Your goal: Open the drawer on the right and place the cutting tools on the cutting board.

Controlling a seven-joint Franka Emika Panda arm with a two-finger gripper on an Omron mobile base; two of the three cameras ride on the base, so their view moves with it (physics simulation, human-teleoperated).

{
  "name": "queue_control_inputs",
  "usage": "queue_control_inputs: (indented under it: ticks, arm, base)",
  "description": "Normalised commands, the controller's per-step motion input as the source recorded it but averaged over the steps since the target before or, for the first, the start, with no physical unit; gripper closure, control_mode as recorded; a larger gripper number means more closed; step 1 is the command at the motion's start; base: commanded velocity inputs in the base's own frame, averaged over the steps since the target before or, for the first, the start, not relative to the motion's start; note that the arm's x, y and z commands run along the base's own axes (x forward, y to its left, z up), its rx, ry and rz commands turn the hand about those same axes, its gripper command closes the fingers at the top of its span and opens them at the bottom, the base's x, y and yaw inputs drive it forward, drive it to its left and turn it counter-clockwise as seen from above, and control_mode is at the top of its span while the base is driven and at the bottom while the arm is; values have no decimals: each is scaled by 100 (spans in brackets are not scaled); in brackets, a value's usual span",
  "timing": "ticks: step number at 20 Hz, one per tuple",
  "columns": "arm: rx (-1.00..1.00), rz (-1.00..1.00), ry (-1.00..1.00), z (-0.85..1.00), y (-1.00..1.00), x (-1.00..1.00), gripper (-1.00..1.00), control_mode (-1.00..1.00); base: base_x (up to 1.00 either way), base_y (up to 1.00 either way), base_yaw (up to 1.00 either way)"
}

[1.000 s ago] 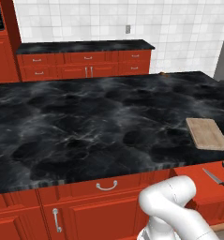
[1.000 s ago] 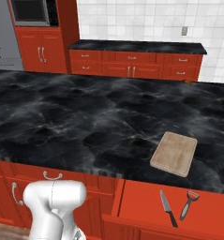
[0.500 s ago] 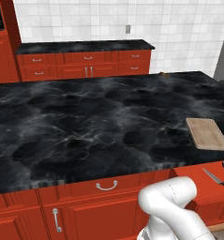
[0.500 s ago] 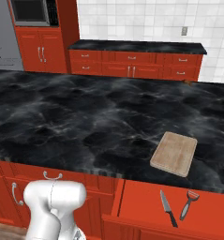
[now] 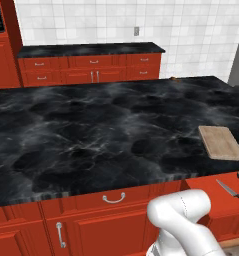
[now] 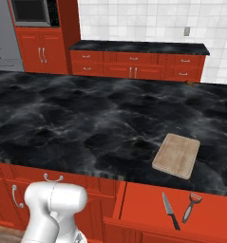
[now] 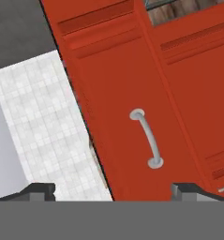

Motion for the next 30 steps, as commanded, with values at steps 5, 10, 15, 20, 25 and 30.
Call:
queue_control_inputs:
  ticks: [5,10,15,20,25,30]
  arm:
    - [0,0,-5,76,1,-92,-100,-100]
    - [0,0,-14,80,20,-55,-100,-100]
    - [-2,0,-11,61,41,-70,-100,-100]
    - [-9,0,-1,48,57,-46,-100,-100]
    - [-15,0,0,60,47,-26,-100,-100]
    - [-17,-4,4,65,34,-15,-100,-100]
  base:
    - [0,0,0]
    - [0,0,0]
    - [0,0,0]
    - [0,0,0]
    - [0,0,0]
    - [0,0,0]
